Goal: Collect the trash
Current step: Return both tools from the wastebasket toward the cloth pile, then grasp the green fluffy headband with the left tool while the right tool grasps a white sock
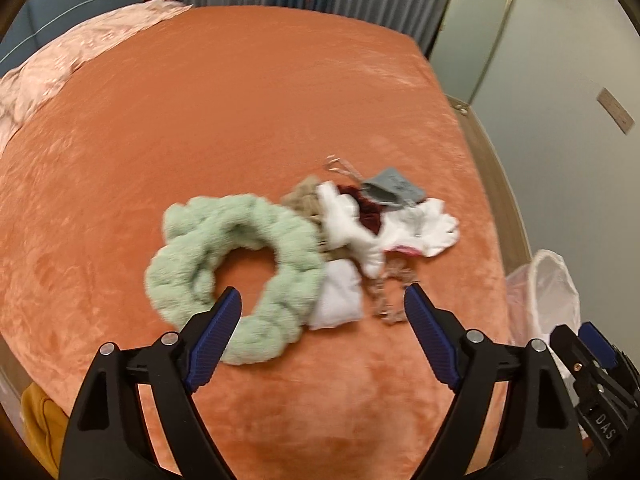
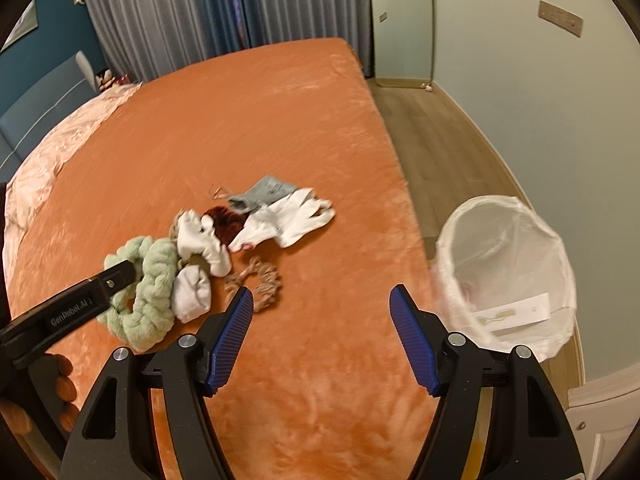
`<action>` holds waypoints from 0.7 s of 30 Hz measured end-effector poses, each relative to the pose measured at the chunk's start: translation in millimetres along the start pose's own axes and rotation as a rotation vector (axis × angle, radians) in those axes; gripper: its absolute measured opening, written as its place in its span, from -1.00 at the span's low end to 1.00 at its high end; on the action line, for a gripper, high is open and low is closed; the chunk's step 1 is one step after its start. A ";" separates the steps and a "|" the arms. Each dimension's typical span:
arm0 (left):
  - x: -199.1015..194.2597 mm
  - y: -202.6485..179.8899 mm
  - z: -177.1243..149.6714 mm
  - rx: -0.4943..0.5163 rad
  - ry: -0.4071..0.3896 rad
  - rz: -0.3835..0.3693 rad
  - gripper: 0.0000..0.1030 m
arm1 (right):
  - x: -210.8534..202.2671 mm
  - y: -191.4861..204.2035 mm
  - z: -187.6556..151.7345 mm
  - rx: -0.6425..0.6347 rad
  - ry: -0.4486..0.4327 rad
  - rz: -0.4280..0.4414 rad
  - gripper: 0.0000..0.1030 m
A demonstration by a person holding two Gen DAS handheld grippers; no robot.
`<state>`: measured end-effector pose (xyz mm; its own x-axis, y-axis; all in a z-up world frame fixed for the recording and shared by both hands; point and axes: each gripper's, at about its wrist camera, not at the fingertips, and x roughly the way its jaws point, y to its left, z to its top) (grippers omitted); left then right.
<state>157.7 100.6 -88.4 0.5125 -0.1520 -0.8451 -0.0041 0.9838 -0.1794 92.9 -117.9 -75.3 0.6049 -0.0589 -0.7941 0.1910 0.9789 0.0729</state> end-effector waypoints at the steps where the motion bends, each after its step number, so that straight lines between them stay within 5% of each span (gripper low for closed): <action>1: 4.3 12.3 0.2 -0.022 0.009 0.013 0.55 | 3.4 3.8 -1.1 -0.003 0.007 0.003 0.32; 10: 33.1 86.3 -1.9 -0.154 0.081 0.070 0.56 | 43.0 46.4 -9.0 -0.038 0.069 0.049 0.32; 16: 62.0 115.7 -8.2 -0.238 0.166 0.040 0.54 | 73.6 83.6 -10.5 -0.075 0.119 0.106 0.32; 21: 79.5 125.1 -13.2 -0.276 0.233 -0.024 0.18 | 100.5 108.9 -11.6 -0.091 0.169 0.144 0.15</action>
<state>186.6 210.3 -184.7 0.3056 -0.2236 -0.9255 -0.2427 0.9216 -0.3028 165.6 -14.9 -154.2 0.4810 0.1087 -0.8700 0.0370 0.9889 0.1440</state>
